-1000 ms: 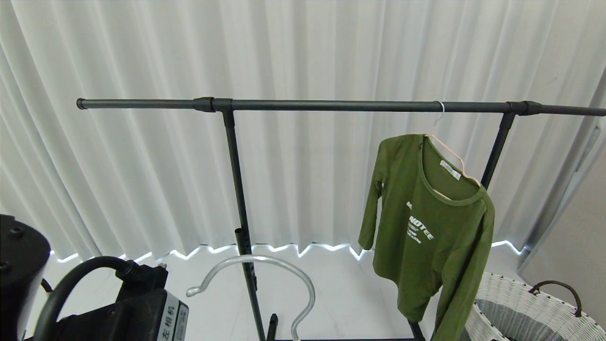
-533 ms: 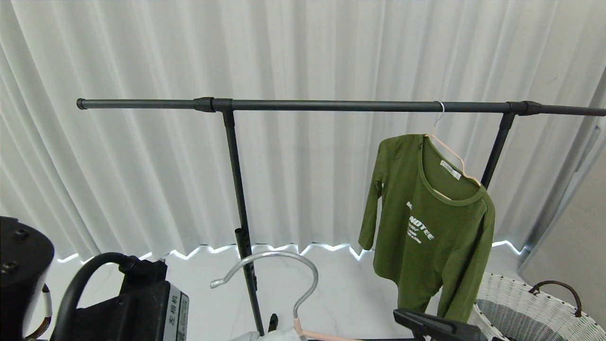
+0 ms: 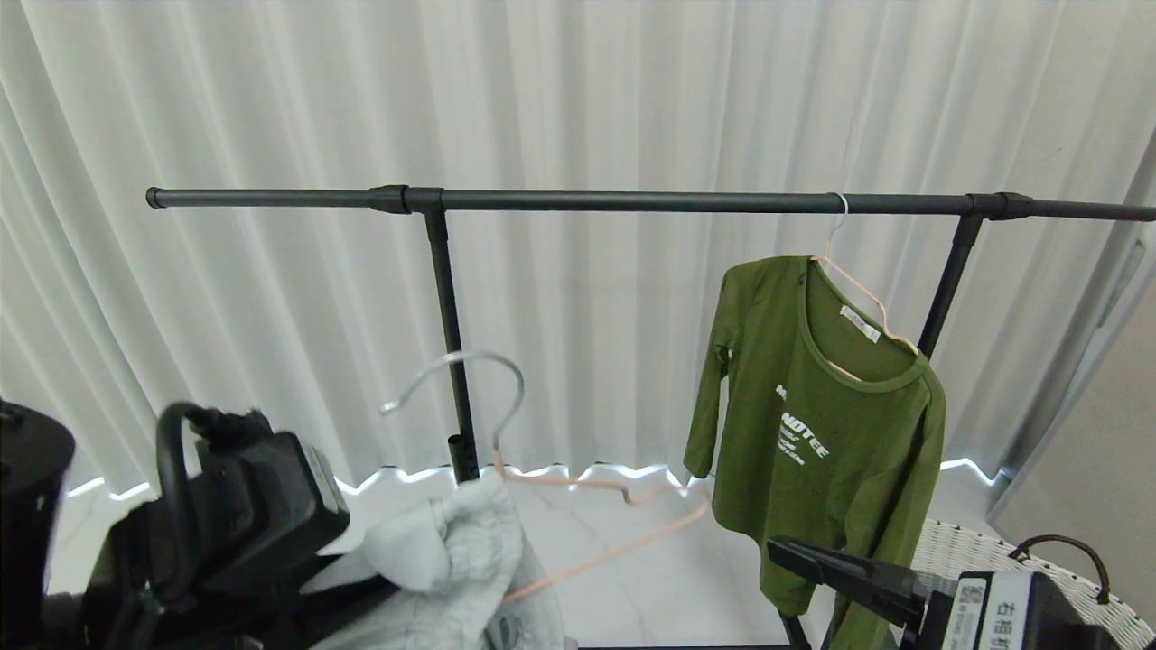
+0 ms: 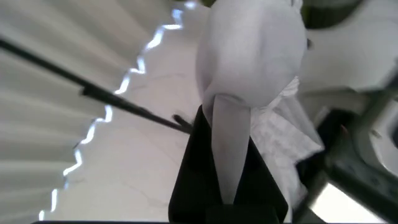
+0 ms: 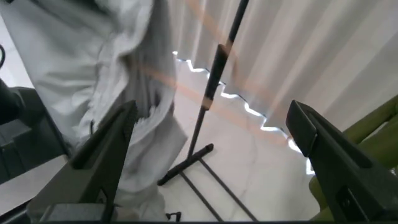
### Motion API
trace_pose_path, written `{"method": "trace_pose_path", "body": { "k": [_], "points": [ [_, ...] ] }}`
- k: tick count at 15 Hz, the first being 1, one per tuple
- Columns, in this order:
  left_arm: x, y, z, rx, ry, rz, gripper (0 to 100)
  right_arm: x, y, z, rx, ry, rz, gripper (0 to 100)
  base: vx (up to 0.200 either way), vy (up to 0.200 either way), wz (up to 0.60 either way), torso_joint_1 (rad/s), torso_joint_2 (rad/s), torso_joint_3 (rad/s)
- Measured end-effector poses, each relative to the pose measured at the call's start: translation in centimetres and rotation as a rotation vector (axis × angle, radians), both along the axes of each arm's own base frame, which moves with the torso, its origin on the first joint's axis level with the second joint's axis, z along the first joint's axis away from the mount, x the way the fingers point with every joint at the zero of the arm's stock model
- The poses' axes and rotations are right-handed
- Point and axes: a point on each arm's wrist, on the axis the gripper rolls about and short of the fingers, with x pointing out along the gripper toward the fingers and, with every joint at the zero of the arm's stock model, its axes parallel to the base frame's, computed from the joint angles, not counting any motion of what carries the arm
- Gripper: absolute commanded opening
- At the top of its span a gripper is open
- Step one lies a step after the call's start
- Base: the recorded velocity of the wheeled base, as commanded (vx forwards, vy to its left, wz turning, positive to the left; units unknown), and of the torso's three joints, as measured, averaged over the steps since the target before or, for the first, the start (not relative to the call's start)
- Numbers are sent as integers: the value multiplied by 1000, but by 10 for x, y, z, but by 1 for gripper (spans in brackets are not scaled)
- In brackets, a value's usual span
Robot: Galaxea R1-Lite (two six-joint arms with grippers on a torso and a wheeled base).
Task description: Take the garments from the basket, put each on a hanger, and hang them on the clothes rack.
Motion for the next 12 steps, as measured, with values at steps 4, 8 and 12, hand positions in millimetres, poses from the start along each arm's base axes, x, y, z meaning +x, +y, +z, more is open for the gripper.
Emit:
{"method": "trace_pose_path", "body": {
  "k": [4, 8, 12],
  "points": [
    [10, 2, 18, -138, -102, 135, 0, 12, 18, 5, 63, 94, -55, 100, 0, 0, 0, 0, 0, 0],
    [12, 1, 36, -187, -160, 151, 0, 41, 50, 2, 41, 213, -162, 100, 0, 0, 0, 0, 0, 0],
    [9, -1, 45, -212, -184, 126, 0, 71, 90, -3, 72, 246, -222, 100, 0, 0, 0, 0, 0, 0]
  ]
}}
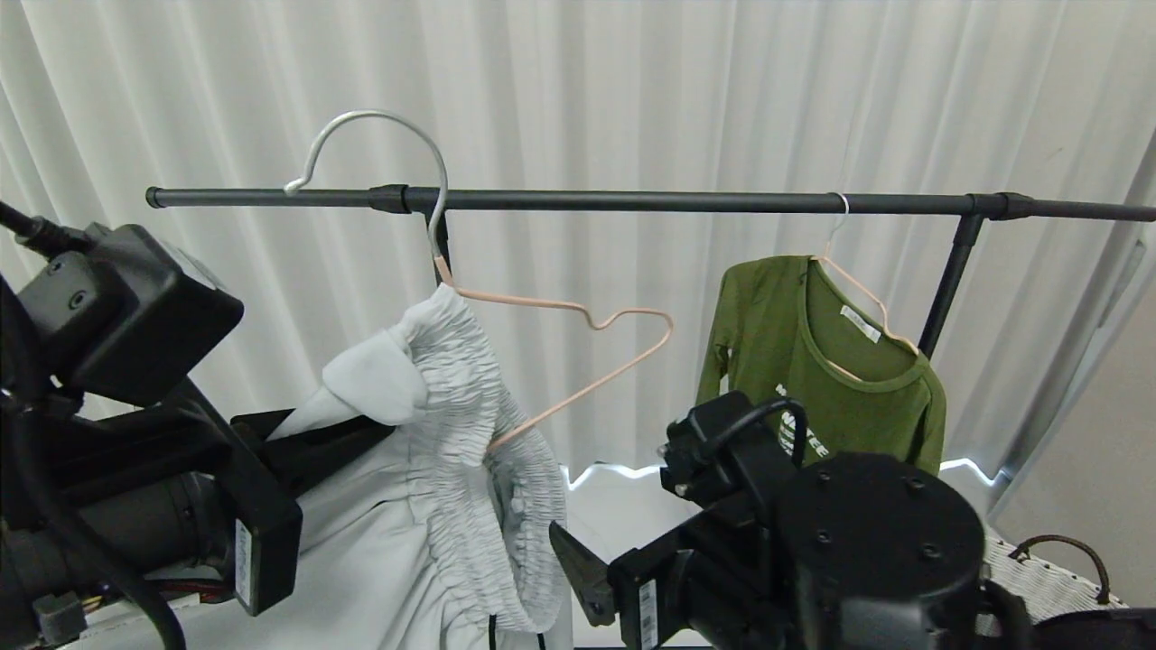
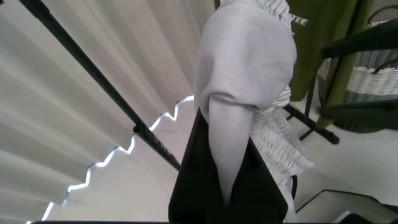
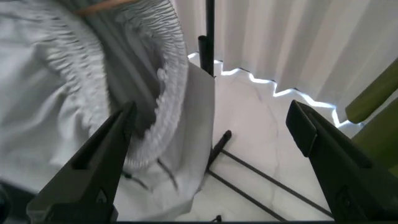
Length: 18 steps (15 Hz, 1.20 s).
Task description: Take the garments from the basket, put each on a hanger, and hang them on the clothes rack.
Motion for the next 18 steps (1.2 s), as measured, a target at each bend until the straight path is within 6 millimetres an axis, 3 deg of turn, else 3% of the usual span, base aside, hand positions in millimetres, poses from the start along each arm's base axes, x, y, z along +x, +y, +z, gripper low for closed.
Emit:
{"method": "trace_pose_path", "body": {
  "k": [4, 13, 14, 18],
  "points": [
    [-5, -3, 3, -9, -12, -36, 0, 9, 18, -18, -30, 13, -11, 100, 0, 0, 0, 0, 0, 0],
    [-4, -4, 6, -13, -18, -42, 0, 11, 7, -46, -80, 28, -34, 100, 0, 0, 0, 0, 0, 0],
    [-4, -4, 6, -13, -18, -43, 0, 11, 6, -46, -83, 28, -37, 0, 0, 0, 0, 0, 0, 0],
    [-6, -5, 4, -10, -13, -54, 0, 12, 4, -46, -84, 25, -42, 0, 0, 0, 0, 0, 0, 0]
  ]
}}
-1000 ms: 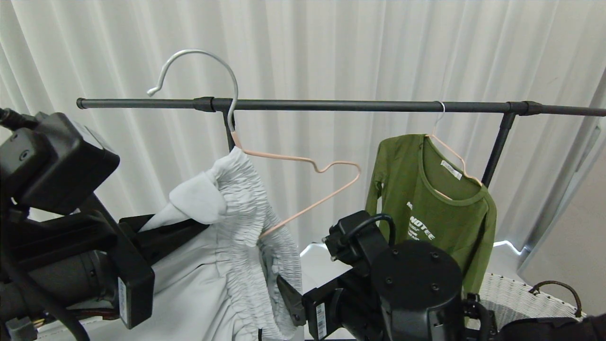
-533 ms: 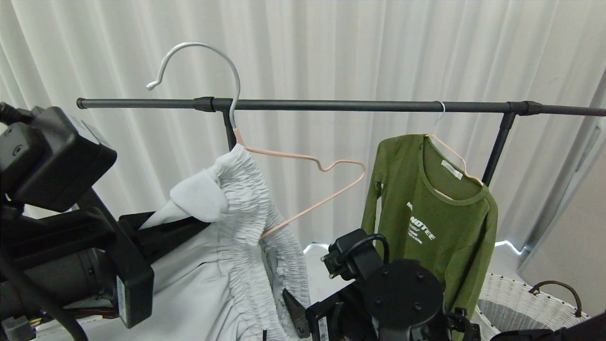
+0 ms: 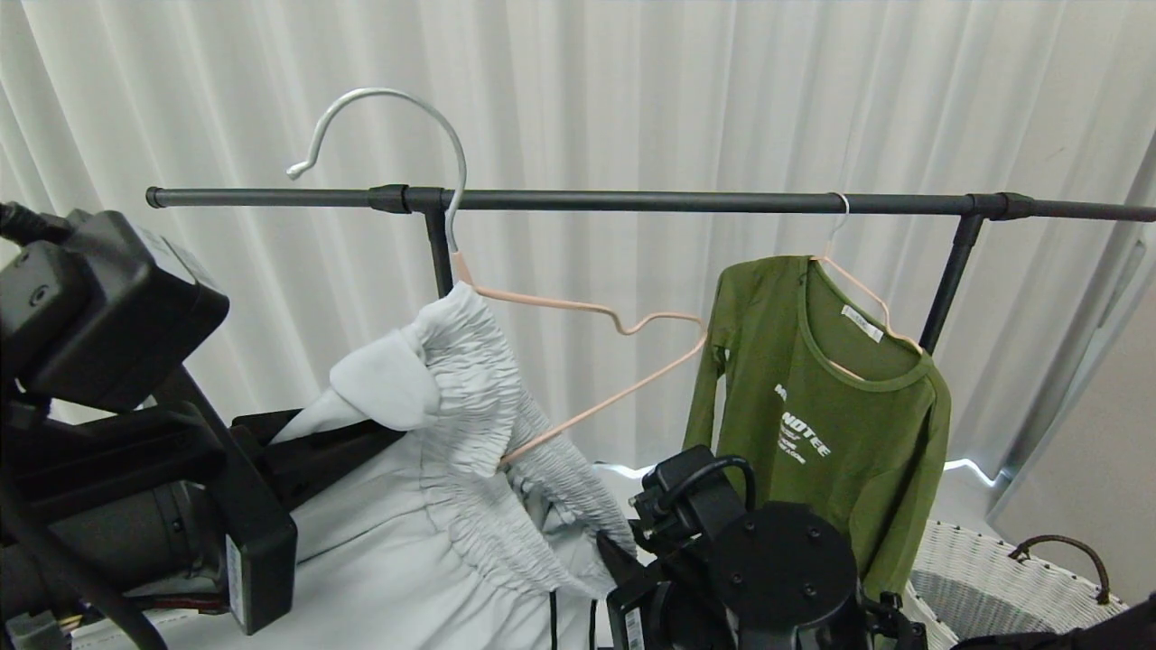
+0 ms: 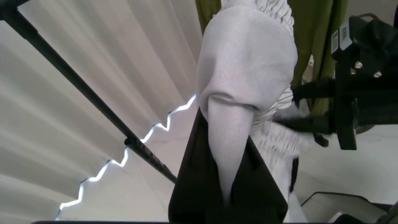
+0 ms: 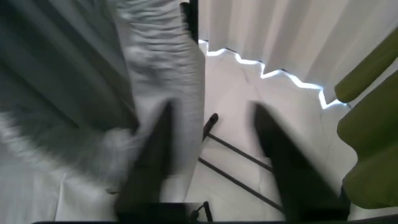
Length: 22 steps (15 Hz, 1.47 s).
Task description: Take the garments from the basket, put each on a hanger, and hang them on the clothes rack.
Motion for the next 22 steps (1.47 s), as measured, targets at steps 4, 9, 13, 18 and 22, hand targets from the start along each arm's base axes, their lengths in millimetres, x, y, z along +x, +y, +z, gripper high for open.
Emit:
{"method": "trace_pose_path", "body": {
  "k": [4, 9, 13, 18, 22],
  "points": [
    [-2, 1, -5, 9, 10, -1, 0, 16, -13, 2, 2, -3, -61, 0, 0, 0, 0, 0, 0, 0],
    [-16, 15, -21, 37, 11, -9, 0, 53, -49, 10, -4, -21, -214, 0, 0, 0, 0, 0, 0, 0],
    [-27, 26, -34, 68, 3, -18, 0, 62, -66, 16, 6, -34, -270, 0, 0, 0, 0, 0, 0, 0],
    [-33, 33, -49, 129, 6, -19, 0, 64, -75, 19, 8, -37, -294, 0, 0, 0, 0, 0, 0, 0],
    [-29, 40, -63, 288, 15, 65, 0, 62, -77, 23, -1, -55, -286, 0, 0, 0, 0, 0, 0, 0]
  ]
}}
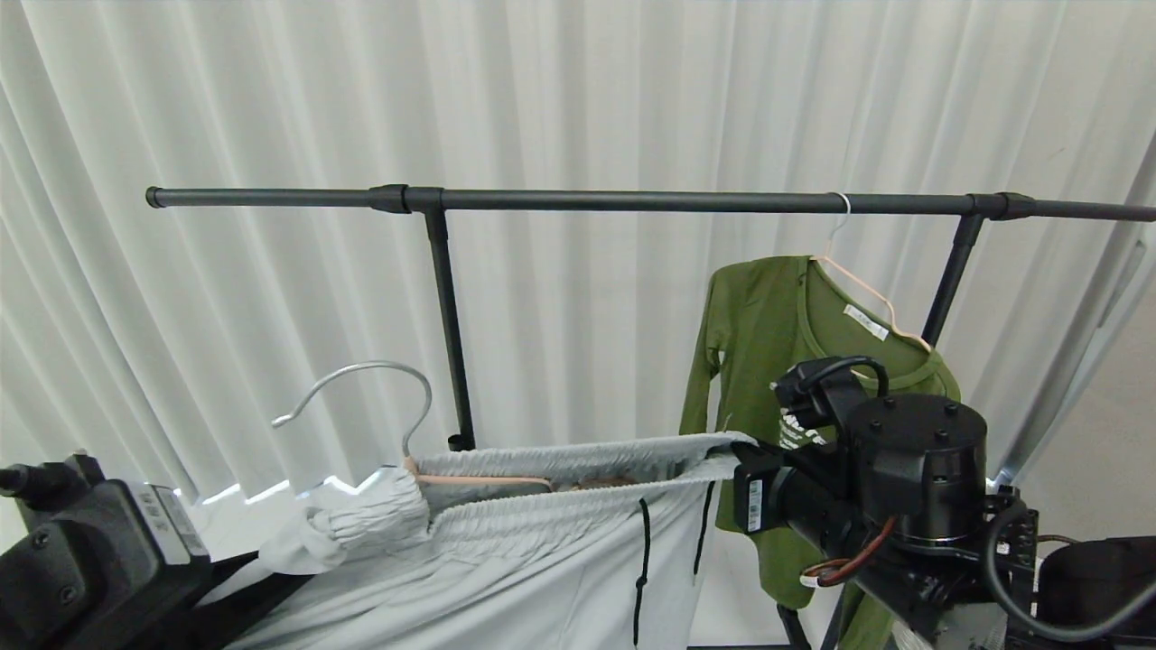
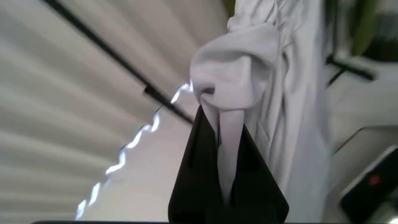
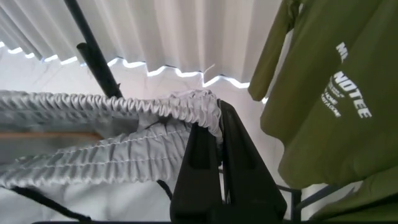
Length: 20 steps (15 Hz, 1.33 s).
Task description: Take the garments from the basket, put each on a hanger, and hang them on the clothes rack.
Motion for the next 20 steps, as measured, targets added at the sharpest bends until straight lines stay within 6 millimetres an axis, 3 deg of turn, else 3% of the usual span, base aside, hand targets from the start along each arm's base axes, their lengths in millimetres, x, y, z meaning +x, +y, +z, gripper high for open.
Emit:
{"method": "trace_pose_path", "body": {
  "k": [4, 9, 10, 12, 15, 17, 20],
  "points": [
    [13, -5, 0, 48, 8, 132, 0, -21, 14, 5, -37, -36, 106, 0, 0, 0, 0, 0, 0, 0],
    [26, -15, 4, -5, 44, 201, 0, -82, 48, 10, -70, -96, 373, 0, 0, 0, 0, 0, 0, 0],
    [27, -16, 4, -3, 47, 199, 0, -94, 53, 11, -79, -107, 422, 100, 0, 0, 0, 0, 0, 0],
    [27, -18, 5, -18, 38, 188, 0, -115, 60, 11, -91, -123, 503, 100, 0, 0, 0, 0, 0, 0],
    [24, -26, 8, -80, 24, 117, 0, -123, 57, 4, -152, -140, 546, 100, 0, 0, 0, 0, 0, 0],
    [17, -31, 8, -122, 38, -7, 0, -116, 41, -4, -219, -137, 567, 100, 0, 0, 0, 0, 0, 0],
    [6, -27, 2, -145, 68, -120, 0, -94, 15, -1, -268, -165, 585, 100, 0, 0, 0, 0, 0, 0]
  ]
}}
